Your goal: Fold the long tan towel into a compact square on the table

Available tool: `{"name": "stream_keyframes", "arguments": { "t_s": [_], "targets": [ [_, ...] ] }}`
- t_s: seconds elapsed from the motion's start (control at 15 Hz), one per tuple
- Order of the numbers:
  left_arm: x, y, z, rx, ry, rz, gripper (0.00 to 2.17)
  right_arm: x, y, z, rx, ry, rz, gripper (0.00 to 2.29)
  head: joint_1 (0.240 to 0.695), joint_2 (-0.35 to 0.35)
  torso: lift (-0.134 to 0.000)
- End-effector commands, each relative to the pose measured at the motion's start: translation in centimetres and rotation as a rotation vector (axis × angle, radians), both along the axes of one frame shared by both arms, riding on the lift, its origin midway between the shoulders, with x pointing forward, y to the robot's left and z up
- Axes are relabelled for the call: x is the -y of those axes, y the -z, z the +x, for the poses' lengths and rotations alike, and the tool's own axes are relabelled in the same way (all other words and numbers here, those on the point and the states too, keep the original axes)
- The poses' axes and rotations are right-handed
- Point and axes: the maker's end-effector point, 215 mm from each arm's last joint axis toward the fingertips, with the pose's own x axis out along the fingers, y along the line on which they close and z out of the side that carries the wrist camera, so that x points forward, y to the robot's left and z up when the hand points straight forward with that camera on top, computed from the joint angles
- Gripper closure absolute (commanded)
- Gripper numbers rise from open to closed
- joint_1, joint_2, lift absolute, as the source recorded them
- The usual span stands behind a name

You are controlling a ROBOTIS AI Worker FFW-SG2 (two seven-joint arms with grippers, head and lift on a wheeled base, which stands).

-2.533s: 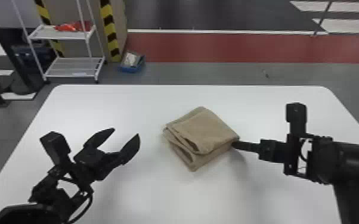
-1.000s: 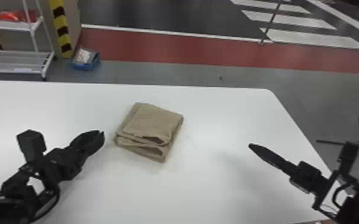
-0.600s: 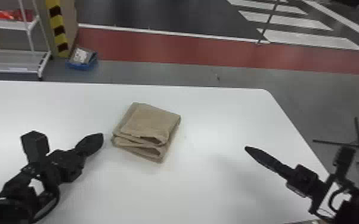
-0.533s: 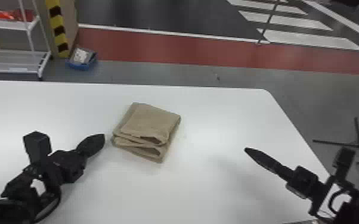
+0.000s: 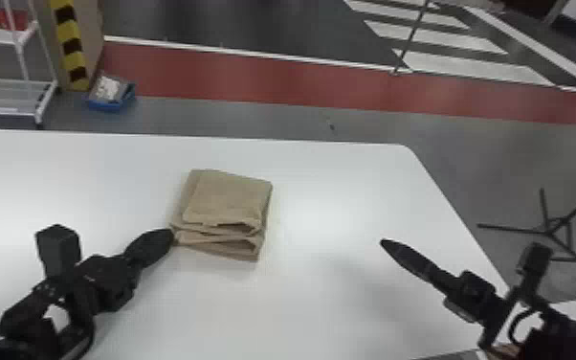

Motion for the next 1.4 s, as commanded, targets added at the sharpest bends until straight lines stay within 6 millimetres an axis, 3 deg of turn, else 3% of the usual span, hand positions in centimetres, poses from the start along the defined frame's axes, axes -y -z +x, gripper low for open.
{"name": "stream_keyframes", "arguments": {
  "t_s": [0.0,0.2,0.4,0.53,0.93,1.07,1.13,1.2,1.33],
  "targets": [
    [2.2,0.4,-2.6,-0.036,0.044,-0.020,1.83,0.3,0.1,-0.1,-0.001,0.006,0.004,2.18,0.695,-0.311,-0.123],
    [4.0,-0.1,-4.4,-0.051,0.075,-0.037,1.83,0.5,0.0,-0.1,0.000,0.009,0.003,2.18,0.695,-0.350,-0.123],
    [3.7,-1.3,-5.0,-0.050,0.072,-0.047,1.83,0.4,-0.1,0.2,0.001,0.006,0.000,2.18,0.695,-0.350,-0.123],
    [3.3,-3.4,-5.4,-0.022,0.059,-0.059,1.83,-0.2,0.0,0.4,-0.003,-0.005,0.004,2.18,0.695,-0.350,-0.123],
    [-1.3,-11.6,-4.9,0.132,-0.043,-0.068,1.81,-3.1,0.3,1.3,-0.020,-0.060,-0.028,2.15,0.695,-0.326,-0.123],
    [-3.7,-14.4,-5.2,0.187,-0.129,-0.033,1.64,-4.6,-0.3,2.5,0.004,-0.080,-0.120,2.05,0.695,-0.294,-0.123],
    [-5.1,-16.2,-5.4,0.230,-0.181,0.004,1.49,-5.2,-0.1,3.3,0.007,-0.082,-0.182,2.00,0.695,-0.276,-0.123],
    [-6.3,-17.8,-5.8,0.259,-0.240,0.028,1.09,-6.0,-0.2,4.2,0.021,-0.085,-0.243,1.86,0.695,-0.255,-0.123],
    [-8.6,-20.4,-6.3,0.294,-0.338,0.050,0.03,-7.8,0.0,6.2,0.041,-0.094,-0.358,1.69,0.695,-0.196,-0.123]
  ]
}}
